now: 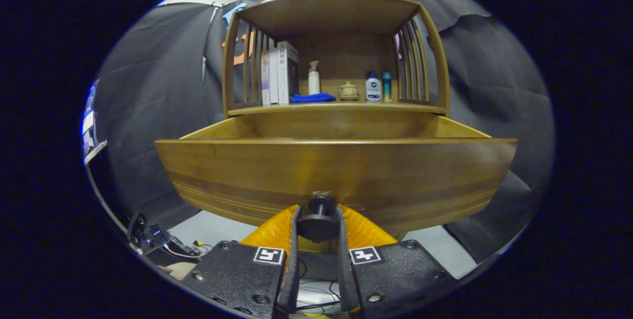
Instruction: Pull open the drawer, take out the items inside it, and place them on the countertop above the cabinet.
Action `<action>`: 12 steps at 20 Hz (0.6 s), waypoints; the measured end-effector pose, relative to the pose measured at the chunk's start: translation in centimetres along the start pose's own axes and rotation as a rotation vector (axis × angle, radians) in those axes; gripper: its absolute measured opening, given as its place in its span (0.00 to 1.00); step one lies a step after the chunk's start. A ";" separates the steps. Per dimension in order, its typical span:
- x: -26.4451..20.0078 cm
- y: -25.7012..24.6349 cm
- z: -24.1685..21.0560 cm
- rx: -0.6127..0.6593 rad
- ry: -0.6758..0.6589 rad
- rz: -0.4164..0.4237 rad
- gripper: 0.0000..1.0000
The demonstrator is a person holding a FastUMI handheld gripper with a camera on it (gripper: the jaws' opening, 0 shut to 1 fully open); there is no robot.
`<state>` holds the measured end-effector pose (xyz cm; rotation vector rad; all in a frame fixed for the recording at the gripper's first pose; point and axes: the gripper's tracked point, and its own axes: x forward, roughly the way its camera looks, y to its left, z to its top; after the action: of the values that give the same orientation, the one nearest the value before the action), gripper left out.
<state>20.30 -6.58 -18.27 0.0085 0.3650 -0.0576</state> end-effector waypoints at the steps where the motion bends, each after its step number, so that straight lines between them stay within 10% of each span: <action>1: 0.3 -0.1 0.1 -0.007 0.013 0.000 0.35; 4: 1.0 0.4 0.7 0.009 0.063 0.011 0.38; 12: -4.5 3.7 12.4 -0.010 -0.041 0.207 0.86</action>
<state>20.71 -2.89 -5.05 0.0355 0.3217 0.1486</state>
